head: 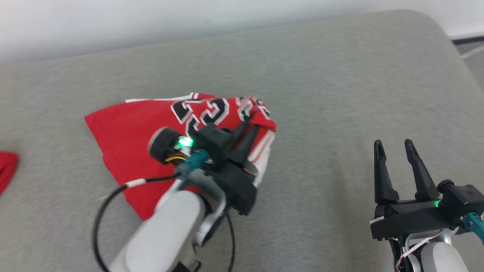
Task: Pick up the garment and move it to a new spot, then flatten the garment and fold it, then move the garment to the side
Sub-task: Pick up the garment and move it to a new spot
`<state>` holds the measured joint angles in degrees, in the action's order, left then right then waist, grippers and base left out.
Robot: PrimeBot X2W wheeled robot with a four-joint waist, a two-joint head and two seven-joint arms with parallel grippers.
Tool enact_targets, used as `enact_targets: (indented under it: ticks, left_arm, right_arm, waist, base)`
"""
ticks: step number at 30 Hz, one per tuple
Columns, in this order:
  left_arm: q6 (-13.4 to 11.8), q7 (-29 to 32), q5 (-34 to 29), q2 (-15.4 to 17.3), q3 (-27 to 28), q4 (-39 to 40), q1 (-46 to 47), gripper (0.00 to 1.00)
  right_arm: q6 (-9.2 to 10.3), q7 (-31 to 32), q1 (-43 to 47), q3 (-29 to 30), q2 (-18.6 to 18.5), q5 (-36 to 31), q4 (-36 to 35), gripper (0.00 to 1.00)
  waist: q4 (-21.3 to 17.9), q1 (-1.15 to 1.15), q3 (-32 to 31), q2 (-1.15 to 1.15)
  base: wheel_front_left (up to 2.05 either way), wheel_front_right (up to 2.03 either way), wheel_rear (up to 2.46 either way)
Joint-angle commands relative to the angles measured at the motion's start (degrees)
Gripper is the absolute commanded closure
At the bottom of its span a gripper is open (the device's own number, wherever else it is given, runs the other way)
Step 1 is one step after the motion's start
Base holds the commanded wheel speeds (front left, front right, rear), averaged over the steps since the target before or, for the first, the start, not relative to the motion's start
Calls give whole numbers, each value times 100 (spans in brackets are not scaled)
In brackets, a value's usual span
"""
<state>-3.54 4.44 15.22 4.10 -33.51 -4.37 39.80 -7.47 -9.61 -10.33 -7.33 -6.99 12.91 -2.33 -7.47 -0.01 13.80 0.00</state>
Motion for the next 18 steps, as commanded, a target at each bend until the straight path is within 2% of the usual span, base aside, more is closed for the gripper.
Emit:
enact_targets:
  ticks: [1,6,14,15,16,18]
  left_arm:
    - [19,-109,59,-40,-98,-88,94,100]
    - [-88,-403,276,-114,-480,-444,401,100]
    - [-211,-651,1182,-114,-1244,-1364,536,100]
    - [-211,-691,1278,-117,-1324,-1466,567,73]
    - [-195,-711,1359,-119,-1406,-1549,588,0]
    - [-166,-771,1498,-117,-1568,-1694,586,0]
  right_arm:
    - [-4,-41,-37,-2,18,15,25,0]
    - [-4,-70,-56,-26,42,47,86,0]
    - [-4,-154,-92,-44,64,111,208,0]
    - [-4,-160,-91,-24,61,112,226,0]
    - [-4,-159,-93,-12,61,113,243,0]
    - [-4,-156,-93,11,61,101,282,0]
  waist:
    - [-433,1,57,0]
    - [-688,1,138,0]
    - [-820,1,267,0]
    - [-805,1,269,0]
    - [-787,1,270,0]
    - [-730,1,242,0]
  base:
    - [0,0,0]
    - [0,0,0]
    - [0,0,0]
    - [0,0,0]
    - [0,0,0]
    - [0,0,0]
